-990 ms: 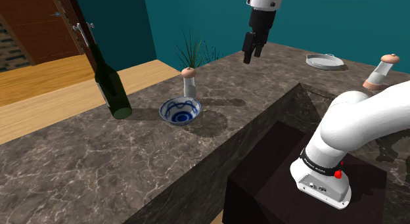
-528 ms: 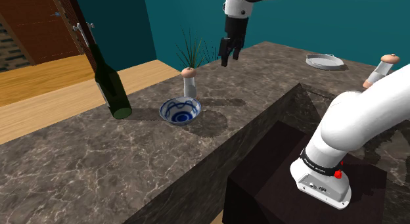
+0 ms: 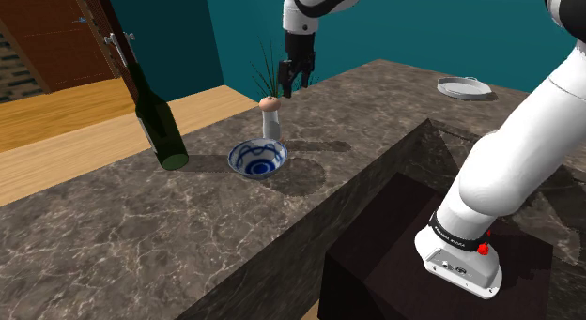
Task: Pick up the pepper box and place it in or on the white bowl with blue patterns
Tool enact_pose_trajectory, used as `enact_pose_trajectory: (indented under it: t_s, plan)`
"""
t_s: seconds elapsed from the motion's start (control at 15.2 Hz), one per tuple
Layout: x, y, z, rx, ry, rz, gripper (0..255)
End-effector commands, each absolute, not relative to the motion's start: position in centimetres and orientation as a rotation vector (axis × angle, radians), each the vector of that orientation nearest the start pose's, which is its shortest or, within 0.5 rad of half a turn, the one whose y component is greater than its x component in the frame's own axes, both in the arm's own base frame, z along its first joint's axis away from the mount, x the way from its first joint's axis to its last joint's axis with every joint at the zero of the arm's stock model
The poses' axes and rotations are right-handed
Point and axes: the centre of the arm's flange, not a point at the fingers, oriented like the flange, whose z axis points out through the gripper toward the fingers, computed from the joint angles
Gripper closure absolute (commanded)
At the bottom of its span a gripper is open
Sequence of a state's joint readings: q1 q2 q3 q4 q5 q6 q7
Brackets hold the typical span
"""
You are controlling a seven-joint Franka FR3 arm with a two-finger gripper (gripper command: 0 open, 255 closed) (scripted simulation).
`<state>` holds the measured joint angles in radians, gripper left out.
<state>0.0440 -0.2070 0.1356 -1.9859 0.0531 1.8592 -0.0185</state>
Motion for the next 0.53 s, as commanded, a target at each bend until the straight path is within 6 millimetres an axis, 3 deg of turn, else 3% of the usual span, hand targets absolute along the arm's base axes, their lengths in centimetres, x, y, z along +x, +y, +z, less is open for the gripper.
enact_pose_trajectory:
  t_s: [0.0,0.2,0.46]
  plan:
    - [52.4,11.2,55.2,-3.098,-0.299,-0.125,0]
    - [55.9,12.9,54.3,-3.102,-0.321,-0.132,0]
    - [56.2,13.0,52.6,-3.102,-0.323,-0.132,0]
